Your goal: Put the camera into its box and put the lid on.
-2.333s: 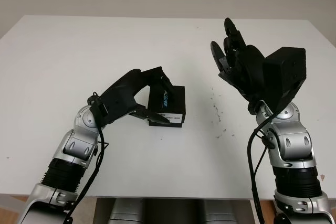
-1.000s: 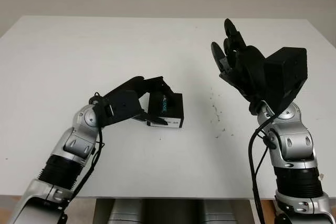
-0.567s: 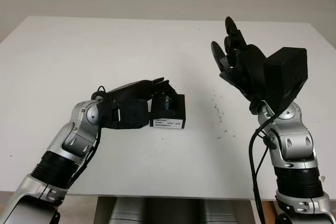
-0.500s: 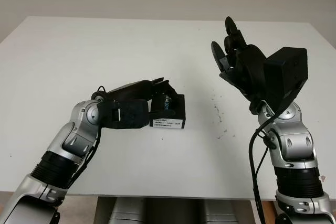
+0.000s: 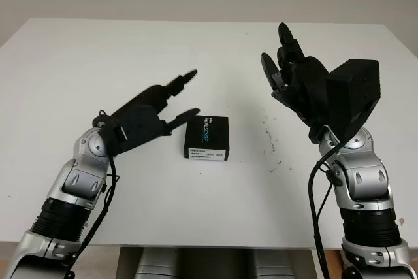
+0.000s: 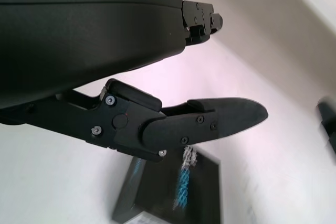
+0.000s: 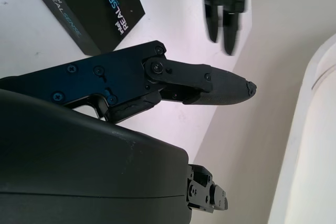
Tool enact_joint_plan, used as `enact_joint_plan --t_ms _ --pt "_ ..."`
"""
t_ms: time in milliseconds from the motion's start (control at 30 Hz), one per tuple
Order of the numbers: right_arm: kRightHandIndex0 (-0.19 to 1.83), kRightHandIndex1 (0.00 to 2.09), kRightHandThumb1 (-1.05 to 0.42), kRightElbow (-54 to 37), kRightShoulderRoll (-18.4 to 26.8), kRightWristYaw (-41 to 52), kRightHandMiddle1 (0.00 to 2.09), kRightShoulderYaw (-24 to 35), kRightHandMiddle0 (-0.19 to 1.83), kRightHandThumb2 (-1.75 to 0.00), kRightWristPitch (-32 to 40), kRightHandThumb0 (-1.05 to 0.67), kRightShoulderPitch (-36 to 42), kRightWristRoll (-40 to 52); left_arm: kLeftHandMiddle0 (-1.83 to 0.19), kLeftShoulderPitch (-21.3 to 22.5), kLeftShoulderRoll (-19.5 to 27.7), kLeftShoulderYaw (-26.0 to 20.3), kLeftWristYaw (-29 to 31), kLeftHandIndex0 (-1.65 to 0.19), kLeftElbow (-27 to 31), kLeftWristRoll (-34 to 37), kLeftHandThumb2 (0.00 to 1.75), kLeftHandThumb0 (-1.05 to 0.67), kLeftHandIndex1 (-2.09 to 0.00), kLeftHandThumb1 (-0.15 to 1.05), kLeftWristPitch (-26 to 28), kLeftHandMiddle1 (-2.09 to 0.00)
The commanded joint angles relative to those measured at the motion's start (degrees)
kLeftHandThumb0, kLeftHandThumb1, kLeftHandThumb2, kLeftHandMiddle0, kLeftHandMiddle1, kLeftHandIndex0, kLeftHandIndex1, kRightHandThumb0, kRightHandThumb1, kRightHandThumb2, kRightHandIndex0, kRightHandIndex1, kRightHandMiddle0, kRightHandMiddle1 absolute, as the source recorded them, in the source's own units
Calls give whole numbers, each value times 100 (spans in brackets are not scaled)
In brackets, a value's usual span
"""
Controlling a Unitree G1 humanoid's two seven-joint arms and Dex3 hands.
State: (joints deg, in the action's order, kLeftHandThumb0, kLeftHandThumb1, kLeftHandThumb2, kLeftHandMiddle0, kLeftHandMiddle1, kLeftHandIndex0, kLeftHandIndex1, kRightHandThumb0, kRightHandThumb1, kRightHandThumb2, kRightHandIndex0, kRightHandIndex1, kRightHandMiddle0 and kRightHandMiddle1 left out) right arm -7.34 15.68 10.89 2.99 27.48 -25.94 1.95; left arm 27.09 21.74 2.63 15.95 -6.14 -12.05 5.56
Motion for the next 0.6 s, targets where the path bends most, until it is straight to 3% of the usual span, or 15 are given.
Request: enact_joint_plan --t_ms 0,133,233,567 --pt "-19 0 -105 41 -39 -15 1 7 -18 -57 32 -67 21 26 11 64 -236 -386 -325 9 67 277 55 -72 -5 105 130 -6" --pt "-19 0 -105 232 -150 -113 3 -28 -18 -56 -61 -67 -8 1 17 82 -478 -733 -853 17 -114 576 54 -72 -1 105 116 -3" --pt "-19 0 -105 558 -191 -137 4 -50 -17 -56 -259 -67 -84 -15 19 82 -652 -945 -1126 19 -460 849 52 -68 0 105 -239 -3" --pt "-19 0 -105 1093 -311 -280 4 -40 -18 -60 -477 -66 -260 -53 19 -14 -820 -1324 -1383 19 -1164 1392 57 -70 0 105 -1065 0"
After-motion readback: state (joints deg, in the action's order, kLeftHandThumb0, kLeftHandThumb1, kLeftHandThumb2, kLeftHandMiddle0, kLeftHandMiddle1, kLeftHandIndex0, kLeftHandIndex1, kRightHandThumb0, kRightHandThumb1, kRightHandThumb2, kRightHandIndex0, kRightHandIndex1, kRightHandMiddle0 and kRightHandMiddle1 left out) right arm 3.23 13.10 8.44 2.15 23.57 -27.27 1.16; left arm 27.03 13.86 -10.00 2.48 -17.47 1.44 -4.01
